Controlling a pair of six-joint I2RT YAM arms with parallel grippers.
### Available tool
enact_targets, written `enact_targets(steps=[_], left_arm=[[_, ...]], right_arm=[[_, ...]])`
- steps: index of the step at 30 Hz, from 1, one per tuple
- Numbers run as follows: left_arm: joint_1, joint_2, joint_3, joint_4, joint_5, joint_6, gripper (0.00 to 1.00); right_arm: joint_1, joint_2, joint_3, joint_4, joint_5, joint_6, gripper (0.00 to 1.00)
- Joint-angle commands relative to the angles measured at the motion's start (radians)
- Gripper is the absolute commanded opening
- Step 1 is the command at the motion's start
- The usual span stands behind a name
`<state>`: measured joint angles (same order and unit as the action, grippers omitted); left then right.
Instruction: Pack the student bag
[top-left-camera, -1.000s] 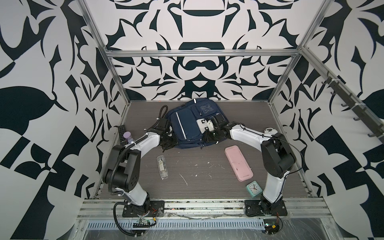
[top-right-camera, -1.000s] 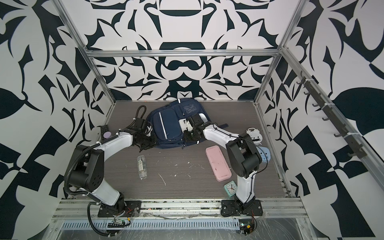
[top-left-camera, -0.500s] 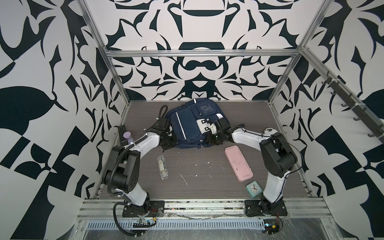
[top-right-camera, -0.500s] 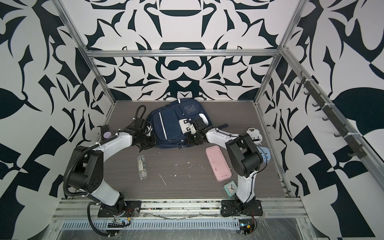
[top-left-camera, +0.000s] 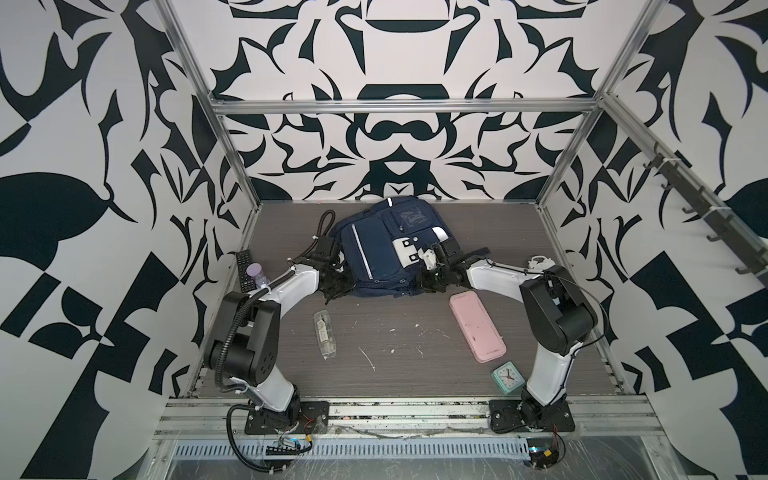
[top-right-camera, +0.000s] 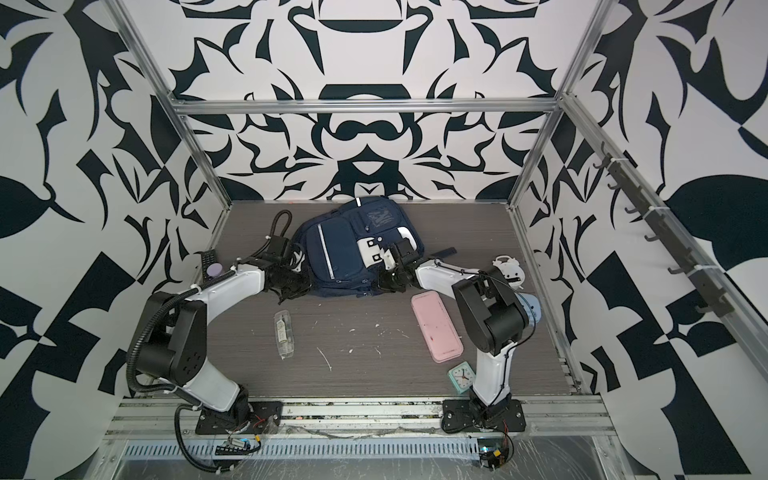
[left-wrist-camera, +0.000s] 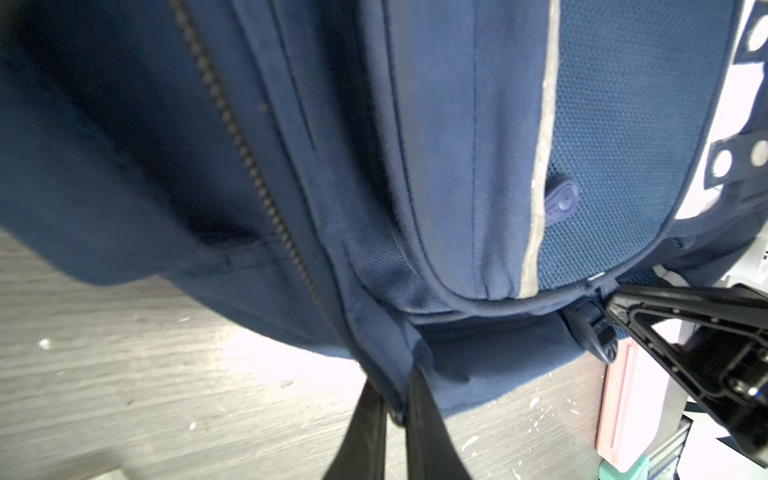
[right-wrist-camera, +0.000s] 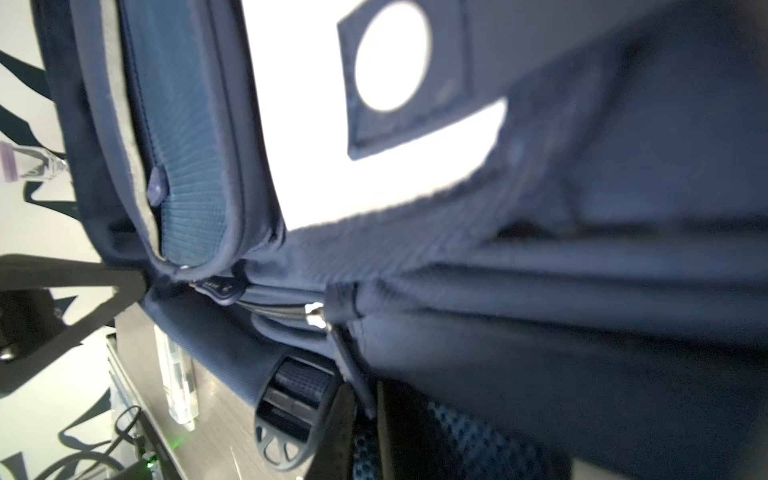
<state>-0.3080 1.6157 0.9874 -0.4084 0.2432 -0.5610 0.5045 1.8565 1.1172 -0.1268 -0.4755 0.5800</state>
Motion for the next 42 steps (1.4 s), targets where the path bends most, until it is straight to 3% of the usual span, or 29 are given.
enact_targets(steps=[1, 8, 15, 28, 42], left_arm=[[-0.001, -0.028, -0.028, -0.028, 0.003, -0.005, 0.13], [-0.003, -0.030, -0.033, -0.021, 0.005, -0.010, 0.13], [-0.002, -0.037, -0.039, -0.021, 0.004, -0.013, 0.13], [-0.020, -0.072, -0.033, 0.012, 0.048, -0.072, 0.12], [-0.057, -0.079, -0.015, 0.023, 0.057, -0.108, 0.12]], right_arm=[[0.001, -0.049, -0.018, 0.005, -0.003, 0.021, 0.09], [-0.002, -0.097, -0.027, 0.001, 0.032, 0.022, 0.03], [-0.003, -0.142, 0.044, -0.149, 0.146, -0.082, 0.00], [0.053, -0.103, 0.228, -0.362, 0.076, -0.273, 0.00], [0.197, -0.009, 0.346, -0.340, 0.034, -0.255, 0.00]])
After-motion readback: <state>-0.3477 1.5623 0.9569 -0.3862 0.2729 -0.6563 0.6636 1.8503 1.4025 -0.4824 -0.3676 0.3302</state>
